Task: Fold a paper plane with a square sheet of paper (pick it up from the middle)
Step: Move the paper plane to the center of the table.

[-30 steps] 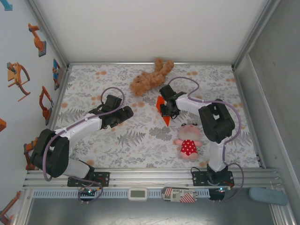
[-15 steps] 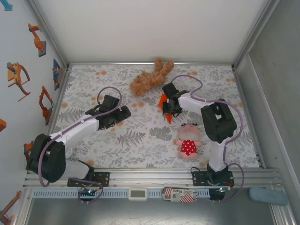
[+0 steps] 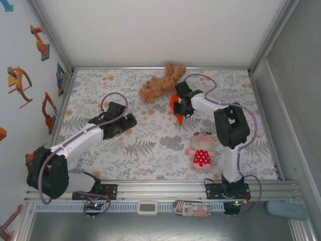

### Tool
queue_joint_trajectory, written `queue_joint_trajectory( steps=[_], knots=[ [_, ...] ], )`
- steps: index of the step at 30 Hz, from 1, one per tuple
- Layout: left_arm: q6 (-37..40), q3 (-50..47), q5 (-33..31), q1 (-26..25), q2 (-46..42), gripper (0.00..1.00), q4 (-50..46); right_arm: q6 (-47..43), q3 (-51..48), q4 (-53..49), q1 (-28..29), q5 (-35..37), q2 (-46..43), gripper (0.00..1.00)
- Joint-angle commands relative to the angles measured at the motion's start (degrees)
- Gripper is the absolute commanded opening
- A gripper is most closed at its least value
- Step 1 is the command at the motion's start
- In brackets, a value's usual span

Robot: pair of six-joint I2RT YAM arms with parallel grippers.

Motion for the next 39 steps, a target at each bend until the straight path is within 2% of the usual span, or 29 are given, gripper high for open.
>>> queue_joint_trajectory(
  steps=[1, 9, 20, 29, 39],
  knots=[
    [1.1, -0.35, 0.17, 0.25, 0.47, 0.96, -1.19, -0.59, 1.65, -3.08, 0.16, 0.81, 1.57, 0.09],
    [1.13, -0.24, 0.69, 0.22, 1.2, 0.96, -0.77, -0.95, 2.15, -4.55, 0.24, 1.52, 2.85, 0.24],
    [1.18, 0.03, 1.26, 0.21, 2.08, 0.96, -0.4, -0.07, 1.93, -5.55, 0.77, 4.58, 4.52, 0.32],
    [1.26, 0.48, 1.64, 0.17, 2.86, 0.96, -0.4, 4.8, -0.28, -2.79, 0.77, 3.85, 4.31, 0.34],
    [1.4, 1.18, 1.93, 0.17, 3.42, 0.96, -0.46, 3.48, 2.53, -5.28, 0.95, 4.28, -1.17, 0.34]
  ],
)
